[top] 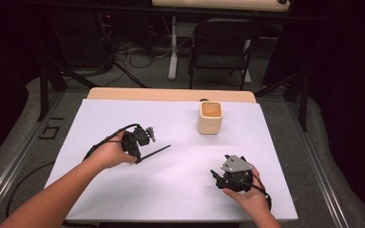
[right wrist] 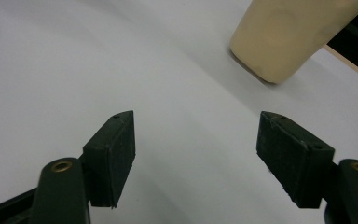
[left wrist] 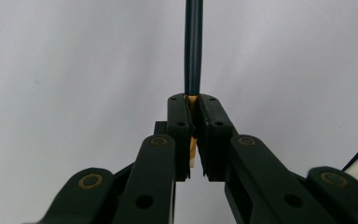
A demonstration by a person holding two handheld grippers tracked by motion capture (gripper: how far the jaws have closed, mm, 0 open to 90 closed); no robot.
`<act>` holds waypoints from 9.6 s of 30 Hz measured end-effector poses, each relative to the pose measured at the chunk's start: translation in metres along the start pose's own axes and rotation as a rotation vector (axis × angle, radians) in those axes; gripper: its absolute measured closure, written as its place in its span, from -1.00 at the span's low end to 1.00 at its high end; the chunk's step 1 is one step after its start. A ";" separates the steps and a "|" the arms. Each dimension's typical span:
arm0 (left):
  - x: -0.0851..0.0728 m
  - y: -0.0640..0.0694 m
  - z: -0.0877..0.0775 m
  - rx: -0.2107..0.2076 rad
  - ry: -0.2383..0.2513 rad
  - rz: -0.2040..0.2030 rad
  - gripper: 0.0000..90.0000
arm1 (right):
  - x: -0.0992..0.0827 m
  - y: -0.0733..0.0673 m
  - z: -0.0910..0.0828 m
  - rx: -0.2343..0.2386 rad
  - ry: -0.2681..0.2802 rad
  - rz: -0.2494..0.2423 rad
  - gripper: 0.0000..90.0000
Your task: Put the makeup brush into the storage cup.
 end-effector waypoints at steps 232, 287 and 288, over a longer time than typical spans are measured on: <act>0.000 0.016 -0.014 -0.073 0.429 -0.087 -0.07 | 0.114 0.003 0.026 0.293 0.260 0.101 0.86; -0.050 -0.026 -0.014 -0.028 1.007 -0.330 -0.66 | 0.111 0.039 0.005 0.192 0.408 0.265 0.85; -0.050 -0.025 -0.013 -0.030 1.016 -0.329 -0.66 | 0.110 0.039 0.006 0.194 0.406 0.270 0.85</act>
Point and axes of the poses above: each handheld gripper's, and its own axes: z roughly forward along the jaws, x roughly out of its top, y roughly to its right, the point moved 6 cm from there along z, roughly forward along the jaws, and after that the axes turned 6 degrees about -z, right-handed, at the moved point
